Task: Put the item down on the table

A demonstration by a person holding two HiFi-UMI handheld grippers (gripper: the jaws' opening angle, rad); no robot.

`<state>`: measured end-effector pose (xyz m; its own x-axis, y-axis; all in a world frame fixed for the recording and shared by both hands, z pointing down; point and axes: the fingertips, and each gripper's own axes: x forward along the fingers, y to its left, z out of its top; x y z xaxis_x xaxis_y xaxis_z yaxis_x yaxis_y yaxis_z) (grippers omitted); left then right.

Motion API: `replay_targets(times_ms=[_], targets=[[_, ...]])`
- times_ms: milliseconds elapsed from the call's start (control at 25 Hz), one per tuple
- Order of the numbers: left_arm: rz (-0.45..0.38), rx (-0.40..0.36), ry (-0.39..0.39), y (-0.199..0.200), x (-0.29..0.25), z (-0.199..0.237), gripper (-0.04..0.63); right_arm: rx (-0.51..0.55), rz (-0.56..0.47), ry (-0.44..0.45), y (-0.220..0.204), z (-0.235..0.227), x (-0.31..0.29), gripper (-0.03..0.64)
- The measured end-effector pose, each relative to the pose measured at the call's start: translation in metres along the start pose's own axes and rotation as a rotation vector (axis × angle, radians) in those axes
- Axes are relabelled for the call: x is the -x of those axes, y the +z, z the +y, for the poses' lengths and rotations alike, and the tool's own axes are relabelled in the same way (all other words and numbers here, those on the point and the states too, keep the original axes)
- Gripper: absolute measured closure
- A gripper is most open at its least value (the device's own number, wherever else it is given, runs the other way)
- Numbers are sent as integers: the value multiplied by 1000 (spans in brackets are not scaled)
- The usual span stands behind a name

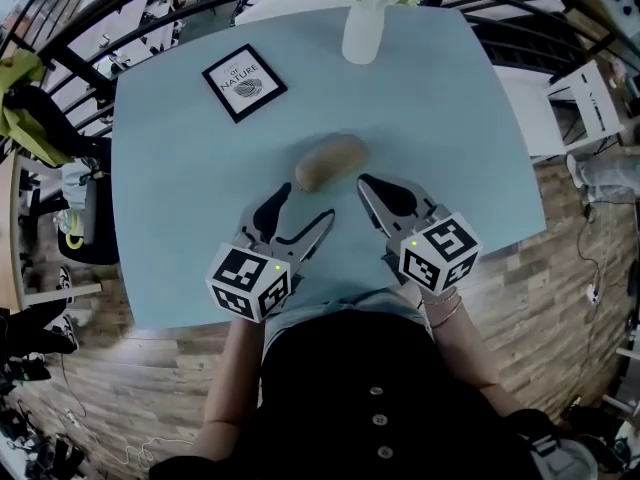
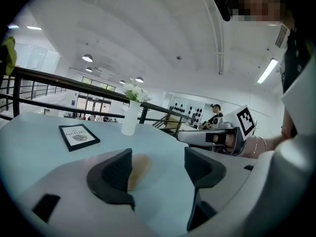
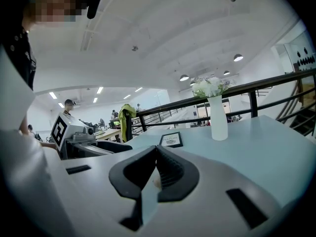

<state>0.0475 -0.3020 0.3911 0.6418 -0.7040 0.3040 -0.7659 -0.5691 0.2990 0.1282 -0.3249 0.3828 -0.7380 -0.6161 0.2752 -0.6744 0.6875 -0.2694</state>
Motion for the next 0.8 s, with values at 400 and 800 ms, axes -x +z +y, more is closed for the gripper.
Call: replay_targets(times_ms=[400, 800], targets=[[15, 34, 31, -17, 2, -7, 411, -14, 24, 0, -23, 15, 8, 612], [32, 49, 120, -23, 8, 7, 555, -33, 69, 58, -40, 26, 7, 612]])
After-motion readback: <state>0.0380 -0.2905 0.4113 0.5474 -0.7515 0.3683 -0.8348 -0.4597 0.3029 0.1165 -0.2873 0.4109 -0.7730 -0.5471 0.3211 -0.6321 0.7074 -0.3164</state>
